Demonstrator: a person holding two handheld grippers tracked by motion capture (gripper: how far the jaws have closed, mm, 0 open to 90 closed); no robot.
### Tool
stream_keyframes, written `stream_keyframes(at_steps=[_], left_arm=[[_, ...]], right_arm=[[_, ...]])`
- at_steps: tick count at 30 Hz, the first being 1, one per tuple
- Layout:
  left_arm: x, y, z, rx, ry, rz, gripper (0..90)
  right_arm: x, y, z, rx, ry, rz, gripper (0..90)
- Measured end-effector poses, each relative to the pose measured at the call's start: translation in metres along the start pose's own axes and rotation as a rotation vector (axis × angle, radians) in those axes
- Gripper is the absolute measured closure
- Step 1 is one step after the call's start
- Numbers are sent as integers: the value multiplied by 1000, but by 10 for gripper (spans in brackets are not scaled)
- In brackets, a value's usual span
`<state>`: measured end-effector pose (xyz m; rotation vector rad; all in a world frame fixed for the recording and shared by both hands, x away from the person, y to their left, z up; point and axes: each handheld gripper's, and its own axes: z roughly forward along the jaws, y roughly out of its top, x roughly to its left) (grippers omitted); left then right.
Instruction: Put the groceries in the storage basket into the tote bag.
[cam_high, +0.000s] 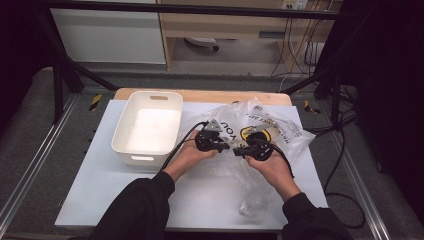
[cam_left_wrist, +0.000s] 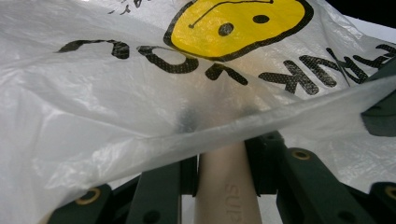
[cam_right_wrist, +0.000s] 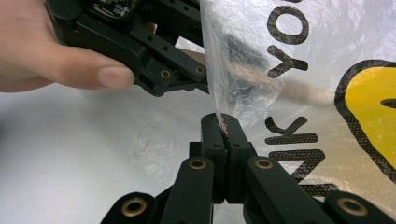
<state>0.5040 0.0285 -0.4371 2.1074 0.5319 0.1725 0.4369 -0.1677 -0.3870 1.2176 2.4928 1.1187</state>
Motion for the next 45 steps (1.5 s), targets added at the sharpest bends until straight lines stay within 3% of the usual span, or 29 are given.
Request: stream_keyframes(at_steps=[8,29,34,39,42,45], left_arm=[[-3,-1,5,2,39,35,680],[-2,-10,19,-8,56,21,675],[-2,-11,18,11,77,-14,649],[-4,-13,16,56,85,-32,538],[-6,-16,13,47,90,-62,487],[-9,-20,7,34,99,-62,476]], right_arm=[[-1,-1,5,12,-20,-3,900],[-4,-7,12,29,-24,14,900],[-4,-6,13,24,-25,15,900],[-4,-6,14,25,-27,21,900],[-5,-6,13,20,-24,24,900],[-5,-6,13,11,-29,28,900]])
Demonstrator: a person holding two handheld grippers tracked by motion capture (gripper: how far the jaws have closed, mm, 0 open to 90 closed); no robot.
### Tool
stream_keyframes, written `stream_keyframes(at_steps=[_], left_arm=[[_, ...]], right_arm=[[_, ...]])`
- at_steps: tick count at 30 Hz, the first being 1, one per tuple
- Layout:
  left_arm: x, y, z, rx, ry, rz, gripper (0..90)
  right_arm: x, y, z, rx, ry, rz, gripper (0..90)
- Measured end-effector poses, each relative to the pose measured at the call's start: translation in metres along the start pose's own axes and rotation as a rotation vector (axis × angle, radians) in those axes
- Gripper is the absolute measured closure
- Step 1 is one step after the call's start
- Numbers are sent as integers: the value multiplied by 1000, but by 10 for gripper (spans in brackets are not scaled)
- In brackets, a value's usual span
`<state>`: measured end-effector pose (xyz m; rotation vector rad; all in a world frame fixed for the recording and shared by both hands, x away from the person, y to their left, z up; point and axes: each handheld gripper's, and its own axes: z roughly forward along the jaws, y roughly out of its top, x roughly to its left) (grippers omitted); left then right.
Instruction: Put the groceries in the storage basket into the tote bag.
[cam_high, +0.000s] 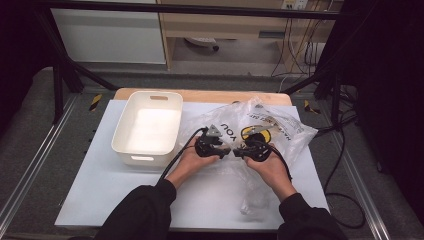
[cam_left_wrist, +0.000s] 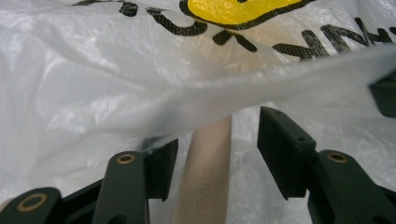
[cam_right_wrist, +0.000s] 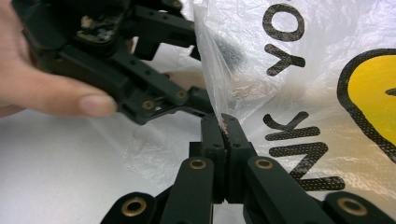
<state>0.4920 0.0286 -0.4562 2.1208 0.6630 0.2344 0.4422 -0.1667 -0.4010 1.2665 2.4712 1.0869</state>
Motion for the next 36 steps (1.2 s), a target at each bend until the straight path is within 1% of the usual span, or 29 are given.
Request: stream_keyframes(at_steps=[5,8,10,12,14,16,18,23,25,30,32,34,36], left_arm=[[-6,-6,-12,-15,29,5,431],[-8,-8,-20,-31,42,-8,419],[-9,-9,-25,-36,51,4,416],[-11,-10,-30,-39,55,2,386],[-13,-12,-36,-52,63,4,380],[-15,-13,-42,-65,64,-1,375],[-18,-15,-48,-68,60,-2,365],[-27,-18,-65,-102,70,4,347],[-29,-19,-73,-121,71,-2,342],[-33,-24,-90,-151,75,-12,308],[-34,-26,-96,-153,89,-17,294],[-35,-27,-101,-154,92,-24,267],[-36,-28,-107,-158,99,-31,247]], right_arm=[[-1,0,-2,-6,1,9,900],[-1,0,-1,-11,-2,4,900],[-1,1,-1,-13,-3,9,900],[0,0,-1,-14,-4,10,900],[0,0,-1,-13,-5,9,900],[1,0,-1,-14,-7,13,900],[0,0,-1,-13,-7,5,900],[1,-2,-1,-19,-9,5,900],[3,-3,1,-20,-3,6,900],[7,-9,6,-5,-4,-9,900],[8,-12,9,5,-7,-13,900],[10,-15,12,14,-3,-12,900],[11,-19,16,22,-14,-18,900]])
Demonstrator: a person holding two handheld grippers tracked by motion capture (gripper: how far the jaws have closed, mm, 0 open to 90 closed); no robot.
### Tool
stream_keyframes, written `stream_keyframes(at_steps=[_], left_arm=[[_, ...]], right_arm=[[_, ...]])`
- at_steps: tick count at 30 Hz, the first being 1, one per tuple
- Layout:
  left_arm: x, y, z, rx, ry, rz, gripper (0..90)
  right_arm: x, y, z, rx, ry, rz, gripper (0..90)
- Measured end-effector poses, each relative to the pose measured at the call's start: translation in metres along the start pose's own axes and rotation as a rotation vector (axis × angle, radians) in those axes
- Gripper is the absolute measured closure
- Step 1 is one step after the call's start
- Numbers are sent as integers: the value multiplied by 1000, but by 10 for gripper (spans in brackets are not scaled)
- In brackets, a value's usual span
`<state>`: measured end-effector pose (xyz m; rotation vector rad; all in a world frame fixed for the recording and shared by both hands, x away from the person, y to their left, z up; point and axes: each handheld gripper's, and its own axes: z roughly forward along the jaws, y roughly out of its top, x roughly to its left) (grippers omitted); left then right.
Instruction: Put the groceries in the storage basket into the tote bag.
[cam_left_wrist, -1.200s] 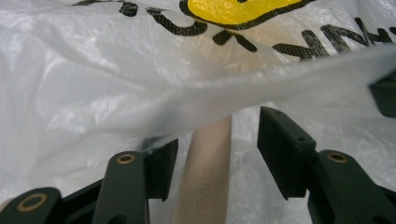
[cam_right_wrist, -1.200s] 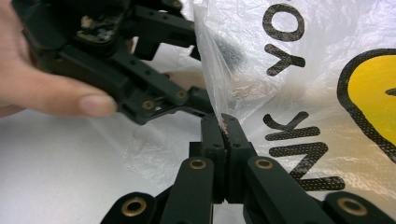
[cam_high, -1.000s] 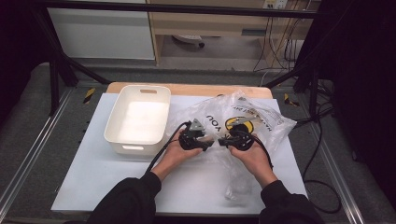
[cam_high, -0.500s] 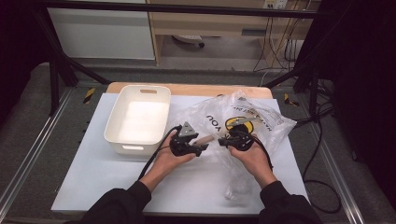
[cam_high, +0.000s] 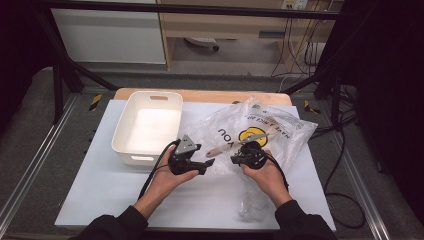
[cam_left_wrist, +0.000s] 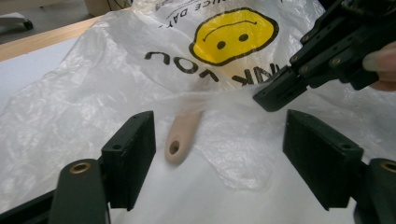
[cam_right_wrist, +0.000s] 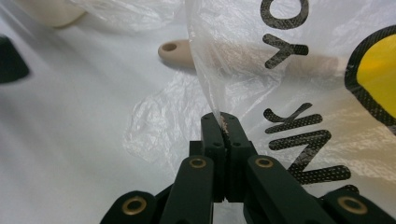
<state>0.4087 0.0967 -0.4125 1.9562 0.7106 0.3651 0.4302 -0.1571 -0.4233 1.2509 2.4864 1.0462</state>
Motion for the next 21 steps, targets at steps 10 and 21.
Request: stream_keyframes(at_steps=[10,21], left_arm=[[4,5,-26,-72,18,-65,157],[3,7,-37,-77,55,-55,116]], right_arm=[[2,-10,8,23,-21,-8,900],[2,-12,8,15,-44,-15,817]])
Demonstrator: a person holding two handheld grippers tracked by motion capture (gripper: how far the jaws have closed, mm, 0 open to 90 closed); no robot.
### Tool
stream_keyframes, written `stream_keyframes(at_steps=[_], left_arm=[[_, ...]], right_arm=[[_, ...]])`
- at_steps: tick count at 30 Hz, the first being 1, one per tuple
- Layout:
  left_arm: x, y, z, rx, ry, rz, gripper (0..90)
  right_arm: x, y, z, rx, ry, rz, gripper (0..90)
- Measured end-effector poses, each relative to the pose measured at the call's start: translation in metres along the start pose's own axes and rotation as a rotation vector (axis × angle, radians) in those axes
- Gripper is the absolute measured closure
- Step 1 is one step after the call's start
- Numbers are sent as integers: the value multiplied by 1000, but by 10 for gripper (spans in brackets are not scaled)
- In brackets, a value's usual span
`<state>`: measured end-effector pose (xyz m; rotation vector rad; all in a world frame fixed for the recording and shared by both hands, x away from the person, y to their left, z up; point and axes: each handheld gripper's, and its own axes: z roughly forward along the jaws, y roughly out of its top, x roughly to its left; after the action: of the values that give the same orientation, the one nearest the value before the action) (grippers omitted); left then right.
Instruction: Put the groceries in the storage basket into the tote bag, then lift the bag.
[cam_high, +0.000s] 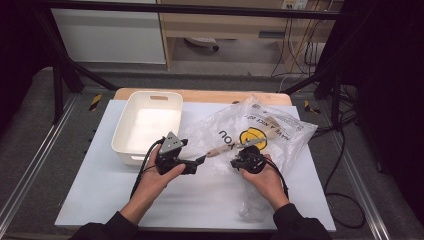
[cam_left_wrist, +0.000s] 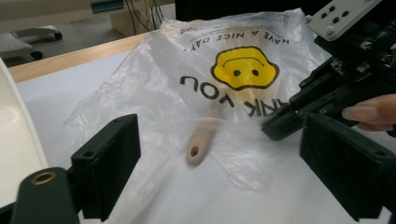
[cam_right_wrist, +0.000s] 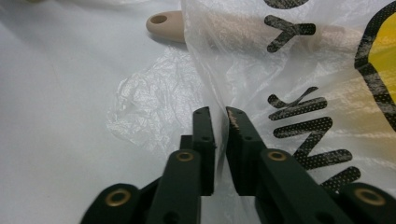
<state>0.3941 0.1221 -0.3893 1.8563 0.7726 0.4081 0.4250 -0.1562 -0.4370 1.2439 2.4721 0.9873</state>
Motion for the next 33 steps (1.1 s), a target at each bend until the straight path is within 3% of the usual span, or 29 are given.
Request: stream_keyframes(at_steps=[8,16,22,26,29,33], left_arm=[[-6,-3,-9,-5,-1,18,97],[-13,-11,-17,-2,2,30,88],[-21,-23,-30,3,-2,26,89],[-24,-33,-40,11,-1,19,89],[-23,-39,-47,10,1,-3,91],[-22,-43,-52,13,17,7,91]], right_arm=[[4,1,-14,-38,-22,16,407],[7,-6,-44,-119,-89,24,164],[6,-17,-69,-175,-161,53,78],[0,-30,-82,-210,-197,101,85],[-7,-45,-90,-199,-251,138,85],[-11,-65,-96,-177,-306,173,83]])
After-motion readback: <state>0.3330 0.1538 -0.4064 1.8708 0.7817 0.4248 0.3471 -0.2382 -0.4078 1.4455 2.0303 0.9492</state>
